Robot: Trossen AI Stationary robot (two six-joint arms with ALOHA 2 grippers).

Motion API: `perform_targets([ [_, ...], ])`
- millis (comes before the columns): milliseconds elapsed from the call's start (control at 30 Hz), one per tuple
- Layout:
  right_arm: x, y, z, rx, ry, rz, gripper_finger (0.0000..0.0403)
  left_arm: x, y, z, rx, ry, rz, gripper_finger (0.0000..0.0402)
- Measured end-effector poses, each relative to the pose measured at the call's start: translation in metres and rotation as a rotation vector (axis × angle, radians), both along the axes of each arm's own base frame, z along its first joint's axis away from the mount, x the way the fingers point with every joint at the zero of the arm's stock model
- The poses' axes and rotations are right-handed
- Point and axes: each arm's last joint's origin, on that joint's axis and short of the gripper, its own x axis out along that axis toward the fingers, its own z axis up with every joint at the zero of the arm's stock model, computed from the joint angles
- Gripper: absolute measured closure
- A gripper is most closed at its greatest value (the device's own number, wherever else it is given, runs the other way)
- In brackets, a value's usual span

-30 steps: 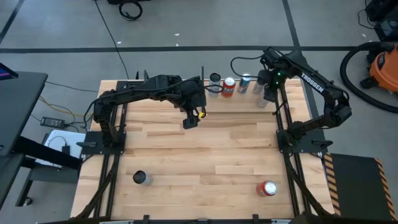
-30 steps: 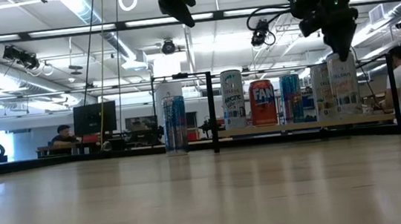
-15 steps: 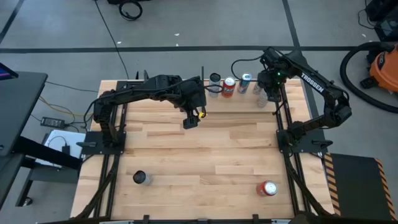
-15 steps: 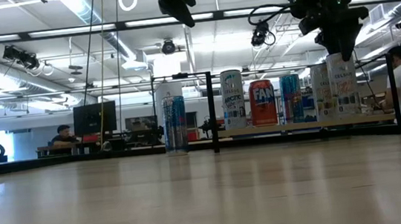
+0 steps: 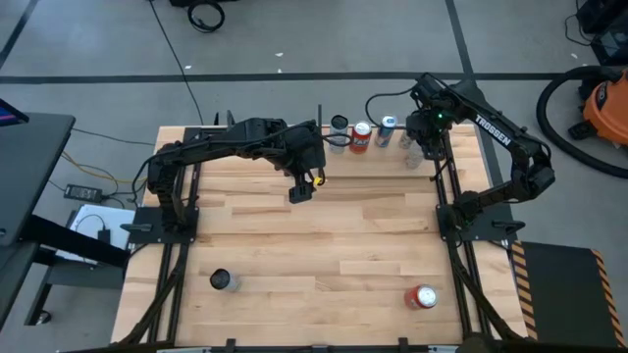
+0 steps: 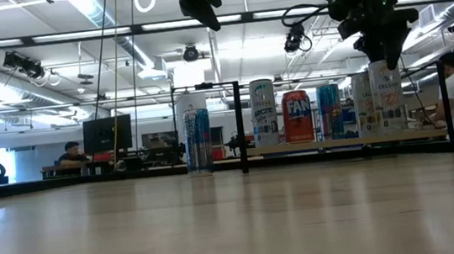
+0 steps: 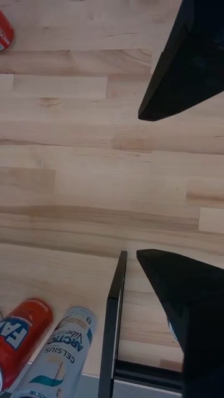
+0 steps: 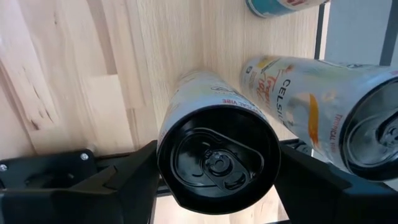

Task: Place canned beverage on shelf
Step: Put the white yellow soda can on the shelf aligned with the other white yellow soda can

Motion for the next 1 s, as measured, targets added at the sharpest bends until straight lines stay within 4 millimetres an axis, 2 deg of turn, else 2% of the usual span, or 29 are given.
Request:
perform_targets([
  [167, 0.0003, 0.0000, 0.0000, 0.002, -0.006, 0.041, 0.0112, 0.0000, 0.0000, 0.0000, 0.000, 0.000, 0.000, 0.0044],
  [1000, -0.0019, -0.0005, -0.0002, 0.031, -0.035, -0.102, 0.0111, 0.0005, 0.0000, 0.0003, -0.002, -0.006, 0.005, 0.0044],
])
